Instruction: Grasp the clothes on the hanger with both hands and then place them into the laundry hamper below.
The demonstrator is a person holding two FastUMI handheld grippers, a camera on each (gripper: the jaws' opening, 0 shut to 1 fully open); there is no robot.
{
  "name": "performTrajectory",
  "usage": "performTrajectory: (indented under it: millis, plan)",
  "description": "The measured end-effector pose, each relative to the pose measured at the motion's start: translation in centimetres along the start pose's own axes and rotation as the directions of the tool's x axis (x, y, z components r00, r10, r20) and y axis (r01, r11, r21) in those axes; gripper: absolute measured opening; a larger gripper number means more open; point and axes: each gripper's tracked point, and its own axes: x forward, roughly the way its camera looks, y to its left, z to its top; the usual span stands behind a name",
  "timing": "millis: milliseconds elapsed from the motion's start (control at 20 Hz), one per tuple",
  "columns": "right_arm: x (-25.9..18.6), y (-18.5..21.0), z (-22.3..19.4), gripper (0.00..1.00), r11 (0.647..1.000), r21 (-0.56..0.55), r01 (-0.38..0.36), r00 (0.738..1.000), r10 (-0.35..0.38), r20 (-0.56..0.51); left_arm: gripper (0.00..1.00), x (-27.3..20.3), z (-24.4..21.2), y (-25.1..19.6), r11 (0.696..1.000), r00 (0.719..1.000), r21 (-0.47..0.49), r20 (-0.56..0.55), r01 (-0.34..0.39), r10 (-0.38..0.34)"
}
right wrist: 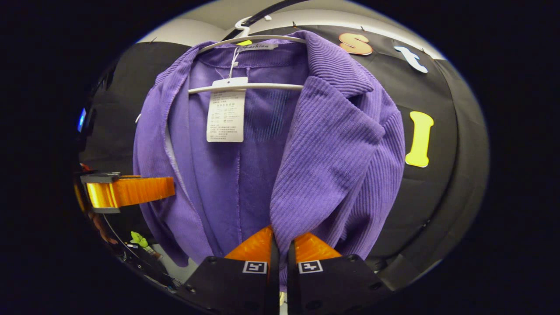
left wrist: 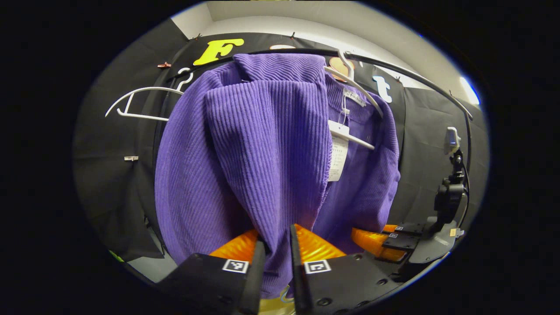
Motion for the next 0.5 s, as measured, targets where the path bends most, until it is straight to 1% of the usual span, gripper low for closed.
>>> performTrajectory:
  millis: [50,100,150,300,400,500]
  plan:
    - [0.0,-0.3,0.0,0.11,1.0,-0.007,0.008,1.0,-0.008,-0.004,0.1,0.0,0.2,0.4,1.0,1.0,-0.01,0.001,-0.011,0.011]
    - [-0.1,-0.6,-0.1,0.11,1.0,-0.019,0.019,1.0,-0.019,-0.011,0.03,0.1,0.2,0.4,1.0,1.0,-0.026,0.003,-0.002,0.002]
    - [-0.2,-0.7,-0.1,0.11,0.999,-0.028,0.026,1.0,-0.026,-0.011,0.05,0.3,0.3,0.2,0.999,1.0,-0.033,-0.001,0.008,-0.008]
    - [-0.9,-1.0,0.3,0.11,0.998,-0.044,0.041,0.999,-0.041,-0.01,0.05,-0.4,0.4,0.4,1.0,1.0,-0.026,-0.007,0.009,-0.009]
    - [-1.6,-1.1,1.4,0.11,0.997,-0.056,0.055,0.998,-0.054,0.014,0.05,-1.1,1.0,0.4,1.0,1.0,-0.021,-0.002,0.01,-0.01]
    - [-2.6,-1.7,3.5,0.11,0.995,-0.064,0.077,0.996,-0.074,0.056,0.05,-2.1,2.3,0.5,1.0,1.0,-0.006,0.018,0.006,-0.006]
